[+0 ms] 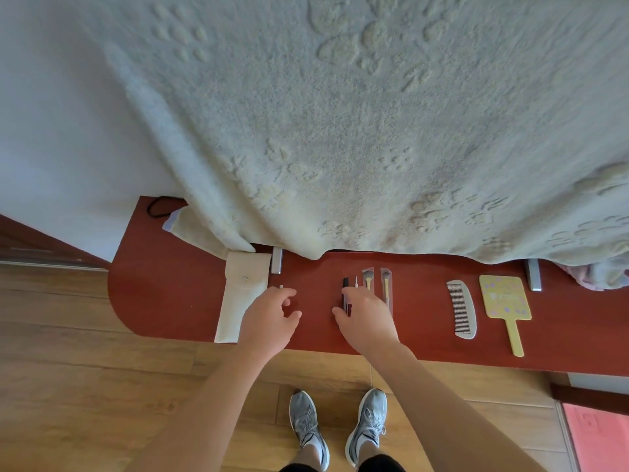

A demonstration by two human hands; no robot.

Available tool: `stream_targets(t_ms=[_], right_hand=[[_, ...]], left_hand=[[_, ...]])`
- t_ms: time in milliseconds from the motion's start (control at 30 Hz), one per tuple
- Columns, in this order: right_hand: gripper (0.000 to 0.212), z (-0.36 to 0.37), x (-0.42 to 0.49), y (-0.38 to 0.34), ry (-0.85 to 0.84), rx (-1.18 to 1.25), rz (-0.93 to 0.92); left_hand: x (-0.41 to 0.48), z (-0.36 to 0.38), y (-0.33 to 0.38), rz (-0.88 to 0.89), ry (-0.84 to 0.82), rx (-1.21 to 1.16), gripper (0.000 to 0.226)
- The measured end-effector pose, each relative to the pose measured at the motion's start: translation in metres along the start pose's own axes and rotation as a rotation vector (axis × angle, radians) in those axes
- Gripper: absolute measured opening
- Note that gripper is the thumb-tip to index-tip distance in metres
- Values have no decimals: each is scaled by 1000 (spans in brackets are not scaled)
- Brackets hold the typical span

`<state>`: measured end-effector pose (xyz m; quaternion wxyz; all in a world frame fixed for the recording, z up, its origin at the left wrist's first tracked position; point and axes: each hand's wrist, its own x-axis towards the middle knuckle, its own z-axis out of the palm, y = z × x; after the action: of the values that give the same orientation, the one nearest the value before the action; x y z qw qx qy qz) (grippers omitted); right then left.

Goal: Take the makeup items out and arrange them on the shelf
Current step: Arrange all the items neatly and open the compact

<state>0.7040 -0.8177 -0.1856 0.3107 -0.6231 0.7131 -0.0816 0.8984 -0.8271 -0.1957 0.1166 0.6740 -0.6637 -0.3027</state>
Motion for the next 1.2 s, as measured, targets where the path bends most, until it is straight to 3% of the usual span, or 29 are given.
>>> stream_targets(t_ms=[233,600,1200], right_hand=[[51,15,21,-28,-81,-39,-89],[53,30,57,-52,-219,-140,-203],[59,48,78,-63,-275,-202,-277]], left_hand=[[1,-29,-29,60,-94,92,41],[17,-32,-50,297,-294,287,54],[27,-26,-62,424,-308,349,49]])
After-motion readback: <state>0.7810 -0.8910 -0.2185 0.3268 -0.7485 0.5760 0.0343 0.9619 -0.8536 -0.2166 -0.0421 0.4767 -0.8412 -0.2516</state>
